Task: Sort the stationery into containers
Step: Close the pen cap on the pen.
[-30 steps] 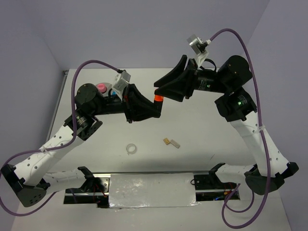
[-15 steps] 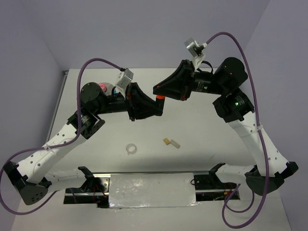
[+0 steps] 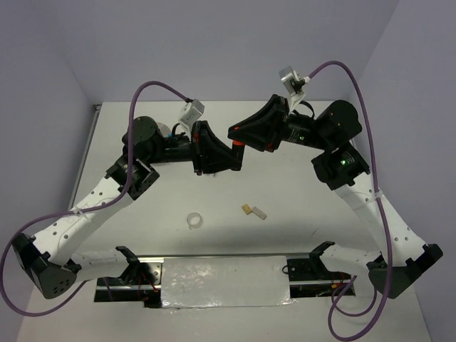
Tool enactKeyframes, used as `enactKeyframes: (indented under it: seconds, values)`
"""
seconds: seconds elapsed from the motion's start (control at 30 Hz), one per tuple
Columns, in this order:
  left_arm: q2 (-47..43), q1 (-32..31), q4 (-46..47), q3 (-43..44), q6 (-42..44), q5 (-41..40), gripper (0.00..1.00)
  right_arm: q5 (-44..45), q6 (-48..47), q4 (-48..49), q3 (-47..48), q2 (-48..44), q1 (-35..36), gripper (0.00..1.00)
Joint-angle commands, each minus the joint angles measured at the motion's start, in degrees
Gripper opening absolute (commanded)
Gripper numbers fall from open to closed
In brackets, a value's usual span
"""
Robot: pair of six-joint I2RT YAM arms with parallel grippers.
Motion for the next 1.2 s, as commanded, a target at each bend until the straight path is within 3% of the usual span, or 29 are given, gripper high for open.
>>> enactKeyframes:
  seconds: [0.0,0.3,0.53,0.73,0.87,0.97,1.1,1.17]
  values:
    - [0.6,2.7,15.3,5.7,-3.7,-2.2,0.00,-6.9,1.0,-1.0,-6.3,-0.7,1.1,0.00]
    - [3.3,8.5,19.6,12.3,-6.2,6.1,0.00,-15.1,9.0,9.2,-17.0,-1.2,1.5,0.00]
    - [6.3,12.0,27.9,15.7,-12.7,10.3,0.00,-19.2,12.9,12.6,-18.3,-0.2,3.3,0.00]
    - [7.2,12.0,28.7,17.2,-12.1,10.1,0.00,-15.6,12.6,13.0,-20.0,0.4,5.9,0.00]
    - [5.5,12.0,18.4,14.9,-5.2,9.5,0.00,-7.0,11.0,10.0,-18.5,-0.3,6.3,0.00]
    - [3.1,12.0,15.8,10.4,-3.0,9.4,0.00,-4.3,10.1,6.2,-14.8,0.5,6.2,0.00]
    - [1.0,11.9,13.0,6.4,-1.8,11.0,0.00,-3.6,9.1,4.5,-10.6,1.8,6.3,0.23]
    - [0.0,11.5,10.2,5.1,0.6,12.3,0.00,-3.2,5.8,-0.4,-7.2,2.8,6.2,0.27]
